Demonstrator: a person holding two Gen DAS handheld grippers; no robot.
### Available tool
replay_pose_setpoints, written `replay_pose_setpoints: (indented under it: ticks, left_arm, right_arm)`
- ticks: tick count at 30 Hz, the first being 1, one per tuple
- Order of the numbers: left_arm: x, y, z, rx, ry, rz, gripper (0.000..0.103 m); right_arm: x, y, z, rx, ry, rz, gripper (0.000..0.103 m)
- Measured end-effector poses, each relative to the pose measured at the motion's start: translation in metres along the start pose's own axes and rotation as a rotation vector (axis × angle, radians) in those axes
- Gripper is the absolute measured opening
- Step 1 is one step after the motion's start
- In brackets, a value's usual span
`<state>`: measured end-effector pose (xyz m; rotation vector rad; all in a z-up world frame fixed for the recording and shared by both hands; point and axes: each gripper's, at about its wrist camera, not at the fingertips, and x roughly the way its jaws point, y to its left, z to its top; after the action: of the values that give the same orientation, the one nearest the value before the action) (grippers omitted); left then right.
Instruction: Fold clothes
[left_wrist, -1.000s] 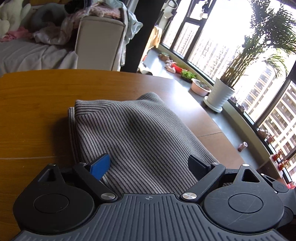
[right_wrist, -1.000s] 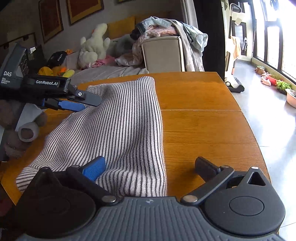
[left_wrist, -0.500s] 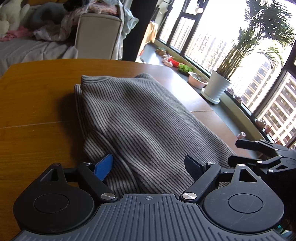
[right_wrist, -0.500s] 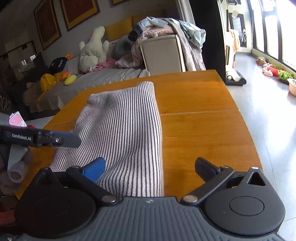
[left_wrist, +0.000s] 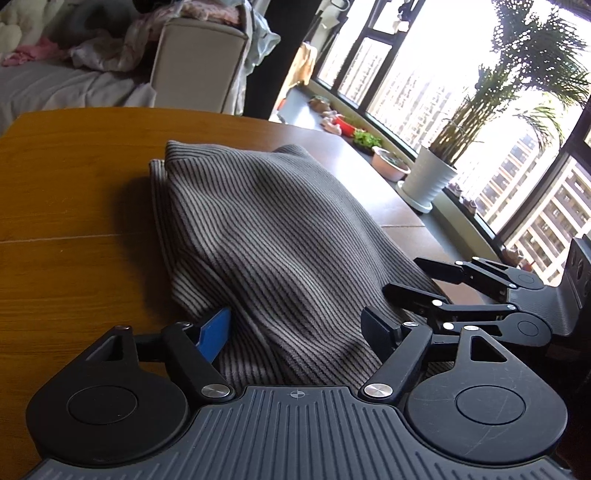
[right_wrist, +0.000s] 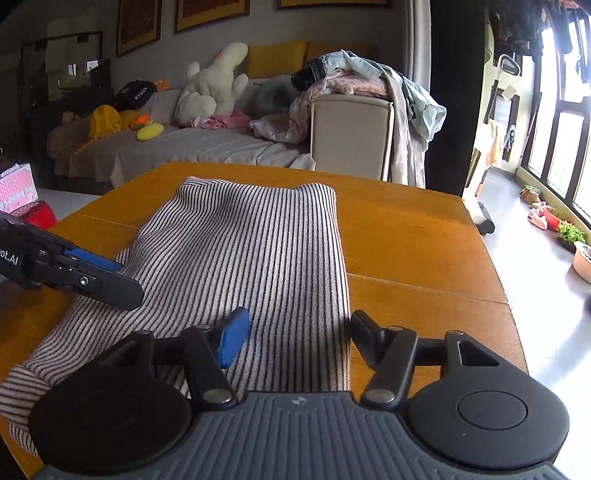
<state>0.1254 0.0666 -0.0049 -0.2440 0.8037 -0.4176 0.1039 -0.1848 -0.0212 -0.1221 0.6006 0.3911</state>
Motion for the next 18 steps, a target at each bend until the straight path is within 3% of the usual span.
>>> replay_pose_setpoints:
  ticks: [10, 14, 18]
  left_arm:
    - [0.013, -0.01, 0.004, 0.041, -0.011, -0.005, 0.081]
    - [-0.001, -0.011, -0.005, 0.076, -0.001, 0.034, 0.084]
    - [-0.017, -0.003, -0.02, 0.079, 0.011, 0.077, 0.088]
  right_arm:
    - [-0.033, -0.007, -0.028, 0.095, 0.008, -0.003, 0.063]
    - [-0.044, -0.002, -0.026, 0.041, 0.014, -0.04, 0.069]
    - [-0.054, 0.01, -0.025, -0.011, 0.007, -0.02, 0.07]
